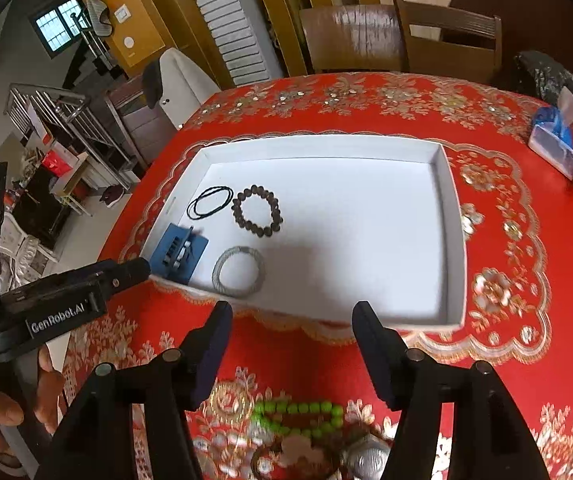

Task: Organize jewelry
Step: 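Withdraw both tools from the tray back over the jewelry pile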

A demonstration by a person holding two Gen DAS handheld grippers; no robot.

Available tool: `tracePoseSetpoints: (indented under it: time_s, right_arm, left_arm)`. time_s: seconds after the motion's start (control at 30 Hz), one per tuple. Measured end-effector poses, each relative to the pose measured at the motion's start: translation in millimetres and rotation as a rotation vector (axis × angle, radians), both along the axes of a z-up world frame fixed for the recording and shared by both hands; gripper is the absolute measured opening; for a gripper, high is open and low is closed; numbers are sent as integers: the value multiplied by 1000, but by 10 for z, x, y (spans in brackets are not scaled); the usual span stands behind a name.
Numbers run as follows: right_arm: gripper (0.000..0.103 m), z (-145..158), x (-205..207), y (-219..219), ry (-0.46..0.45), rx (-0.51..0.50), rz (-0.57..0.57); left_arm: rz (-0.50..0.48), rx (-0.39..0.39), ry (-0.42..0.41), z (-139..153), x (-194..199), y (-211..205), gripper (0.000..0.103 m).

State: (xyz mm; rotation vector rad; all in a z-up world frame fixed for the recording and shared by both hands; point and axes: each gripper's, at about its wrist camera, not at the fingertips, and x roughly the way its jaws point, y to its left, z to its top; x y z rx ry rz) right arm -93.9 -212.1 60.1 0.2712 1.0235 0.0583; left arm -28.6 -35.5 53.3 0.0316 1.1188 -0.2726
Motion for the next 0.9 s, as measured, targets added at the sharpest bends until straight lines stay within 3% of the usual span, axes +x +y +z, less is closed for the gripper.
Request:
tracePoseSetpoints:
  time_s: [0.57, 0.9]
  right_arm:
    - [60, 80, -970, -256, -2, -46, -23]
    - [60, -61, -1463, -362, 29, -65, -18]
  left_arm:
    - [-27, 31, -41, 106, -897, -193, 53]
    - [-50, 47, -37, 48, -1312, -330, 53]
